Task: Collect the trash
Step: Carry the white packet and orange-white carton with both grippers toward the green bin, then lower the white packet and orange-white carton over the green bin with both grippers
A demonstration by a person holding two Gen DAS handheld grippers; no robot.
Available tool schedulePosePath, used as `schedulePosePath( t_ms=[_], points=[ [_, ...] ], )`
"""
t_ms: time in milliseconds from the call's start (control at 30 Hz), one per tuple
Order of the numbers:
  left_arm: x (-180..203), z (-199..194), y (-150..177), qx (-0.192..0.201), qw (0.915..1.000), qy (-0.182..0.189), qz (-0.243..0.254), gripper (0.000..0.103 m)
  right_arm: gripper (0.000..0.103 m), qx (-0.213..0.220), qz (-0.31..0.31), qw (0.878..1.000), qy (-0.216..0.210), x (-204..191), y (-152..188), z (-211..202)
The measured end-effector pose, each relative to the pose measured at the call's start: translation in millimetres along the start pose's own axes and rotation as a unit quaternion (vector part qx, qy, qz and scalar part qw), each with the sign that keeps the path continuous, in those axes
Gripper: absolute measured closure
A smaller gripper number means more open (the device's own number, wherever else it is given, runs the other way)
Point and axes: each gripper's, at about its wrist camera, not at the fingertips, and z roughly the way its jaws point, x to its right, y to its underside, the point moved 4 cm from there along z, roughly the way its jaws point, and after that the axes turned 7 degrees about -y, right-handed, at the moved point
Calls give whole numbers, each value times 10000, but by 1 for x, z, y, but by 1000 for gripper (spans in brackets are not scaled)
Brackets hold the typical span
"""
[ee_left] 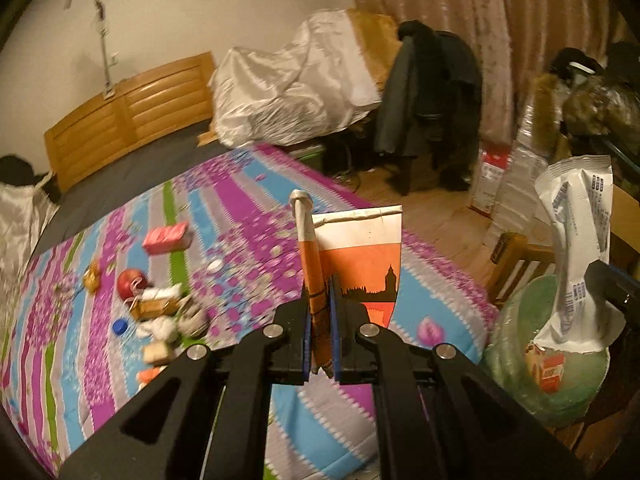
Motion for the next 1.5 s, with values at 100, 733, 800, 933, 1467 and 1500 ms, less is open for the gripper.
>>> schedulePosePath(
  t_ms=[100,733,800,933,1467,1500],
  points=[
    [23,-1,-7,59,9998,136,163,97,72,160,144,9995,229,26,-5,-18],
    [179,-3,-39,483,9841,963,1415,97,72,1042,1023,9749,1680,176,-21,-128],
    [195,-4,-39,508,9809,1054,1556,97,72,1027,1066,9714,1855,185,-19,-131],
    [222,-2,-36,464,9742,1258,1814,97,72,887,1091,9640,2258,203,-10,-140],
    [289,9,7,119,9493,1739,2615,97,72,-110,1268,9478,2924,247,46,-129],
    [290,10,8,95,9491,1737,2626,97,72,-158,1277,9484,2899,248,48,-126]
  ],
)
